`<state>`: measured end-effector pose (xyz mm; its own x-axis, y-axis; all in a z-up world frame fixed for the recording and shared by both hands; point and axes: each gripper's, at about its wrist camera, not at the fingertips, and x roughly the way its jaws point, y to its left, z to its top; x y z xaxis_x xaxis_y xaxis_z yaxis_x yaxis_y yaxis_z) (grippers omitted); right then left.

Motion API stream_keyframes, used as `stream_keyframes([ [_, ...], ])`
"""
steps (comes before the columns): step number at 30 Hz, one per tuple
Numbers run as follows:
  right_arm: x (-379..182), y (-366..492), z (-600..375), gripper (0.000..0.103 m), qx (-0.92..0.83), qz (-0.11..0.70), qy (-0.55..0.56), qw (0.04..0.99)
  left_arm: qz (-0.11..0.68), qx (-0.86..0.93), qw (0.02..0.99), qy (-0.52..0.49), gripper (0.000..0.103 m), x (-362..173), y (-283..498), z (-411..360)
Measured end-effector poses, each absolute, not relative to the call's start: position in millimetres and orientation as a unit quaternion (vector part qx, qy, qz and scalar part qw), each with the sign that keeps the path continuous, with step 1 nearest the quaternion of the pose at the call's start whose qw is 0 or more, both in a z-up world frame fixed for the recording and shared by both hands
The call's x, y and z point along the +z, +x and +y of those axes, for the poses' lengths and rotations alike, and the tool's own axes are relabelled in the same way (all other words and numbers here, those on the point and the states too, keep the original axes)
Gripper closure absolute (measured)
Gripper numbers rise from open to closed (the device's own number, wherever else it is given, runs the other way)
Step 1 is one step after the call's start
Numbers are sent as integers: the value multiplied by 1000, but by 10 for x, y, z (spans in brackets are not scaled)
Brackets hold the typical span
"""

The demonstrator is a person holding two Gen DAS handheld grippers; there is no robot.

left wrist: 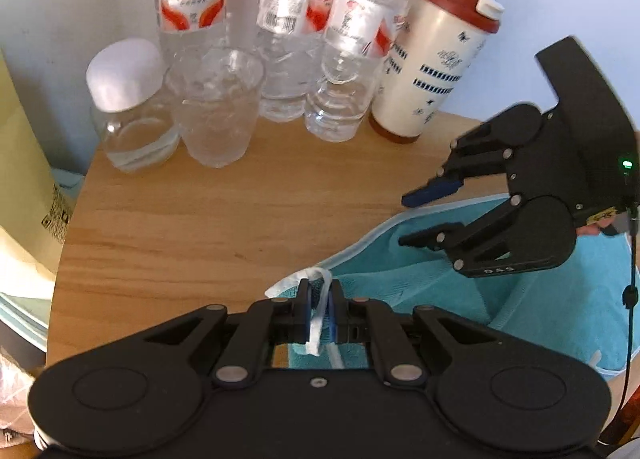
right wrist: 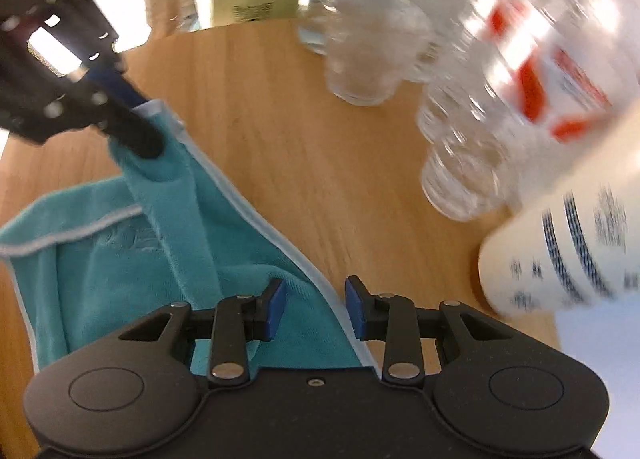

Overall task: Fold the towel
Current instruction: 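Grasp the towel corner with the left gripper while the right gripper grasps the adjacent edge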

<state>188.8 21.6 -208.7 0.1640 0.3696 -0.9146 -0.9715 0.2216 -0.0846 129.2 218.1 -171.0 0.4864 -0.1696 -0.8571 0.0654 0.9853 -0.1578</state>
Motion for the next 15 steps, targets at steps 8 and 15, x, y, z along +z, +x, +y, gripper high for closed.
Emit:
stream_keyframes([
  [8,-2057,2132,165,94,447,431,-345,704,483,-43,874,-35,96,-1747,1391,2203],
  [15,-2015,2129,191,89,382,383,-345,767,484,48,873,-4,93,-1908,1672,2187],
])
